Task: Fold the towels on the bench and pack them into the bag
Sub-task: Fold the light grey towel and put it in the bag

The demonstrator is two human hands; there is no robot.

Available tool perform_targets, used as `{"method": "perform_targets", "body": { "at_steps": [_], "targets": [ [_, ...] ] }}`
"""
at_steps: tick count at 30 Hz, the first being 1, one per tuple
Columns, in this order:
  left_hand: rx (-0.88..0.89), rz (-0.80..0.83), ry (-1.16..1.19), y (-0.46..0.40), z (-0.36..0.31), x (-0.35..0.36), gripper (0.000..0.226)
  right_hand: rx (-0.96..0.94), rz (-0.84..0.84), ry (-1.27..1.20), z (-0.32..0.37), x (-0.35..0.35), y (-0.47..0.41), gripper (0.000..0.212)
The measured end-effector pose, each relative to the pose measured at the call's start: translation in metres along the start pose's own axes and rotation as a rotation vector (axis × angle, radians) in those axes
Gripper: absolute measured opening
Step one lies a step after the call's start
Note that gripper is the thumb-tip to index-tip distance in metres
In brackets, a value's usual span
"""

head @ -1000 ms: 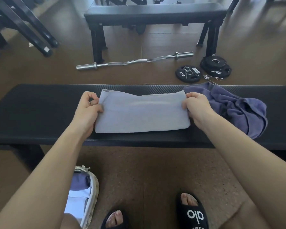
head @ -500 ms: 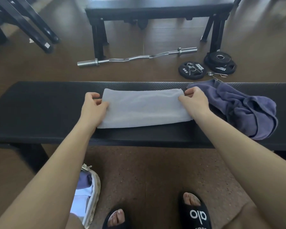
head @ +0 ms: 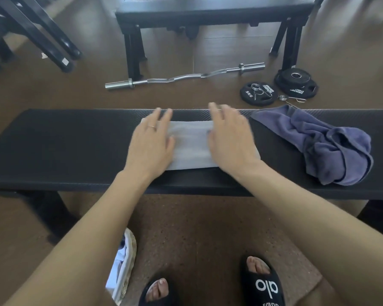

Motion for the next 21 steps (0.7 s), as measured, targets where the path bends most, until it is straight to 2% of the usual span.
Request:
{"method": "perform_targets", "body": {
  "at_steps": [1,3,6,9,13,15,18,21],
  "targets": [
    [0.048,0.076,-0.020,-0.001,-0.008,0.006,0.059,-0.096,0.067,-0.059,0.017,0.005,0.003,0.059],
    [0.000,0.239,-0.023,0.001,-0.009,0.023,0.058,-0.154,0.252,-0.064,0.030,0.022,0.012,0.057],
    [-0.143,0.341,-0.057,0.012,0.016,0.033,0.058,-0.016,0.445,0.001,-0.008,0.037,0.020,0.057],
    [-0.231,0.355,-0.015,0.022,0.039,0.028,0.058,0.096,0.452,-0.023,-0.049,0.032,0.024,0.057],
    [-0.292,0.325,0.128,0.032,0.048,0.020,0.061,0.136,0.472,0.010,-0.058,0.029,0.031,0.058],
    [-0.339,0.258,0.273,0.030,0.048,0.011,0.062,0.162,0.390,0.094,-0.051,0.025,0.029,0.058],
    [-0.418,0.213,0.425,0.026,0.050,-0.002,0.063,0.059,0.217,0.123,-0.018,0.012,0.026,0.053],
    [-0.507,0.229,0.496,0.025,0.050,-0.010,0.056,-0.126,0.169,-0.125,0.022,0.006,0.029,0.052]
  ]
}}
Point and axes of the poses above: each hand's wrist, its own y-axis away from the middle knuckle, its own x-axis out of the palm, z = x × y, the point moved 3 cm from there along -y, towards the middle knuckle, and after that the axes turned 6 degrees about z, right-handed, at the moved point
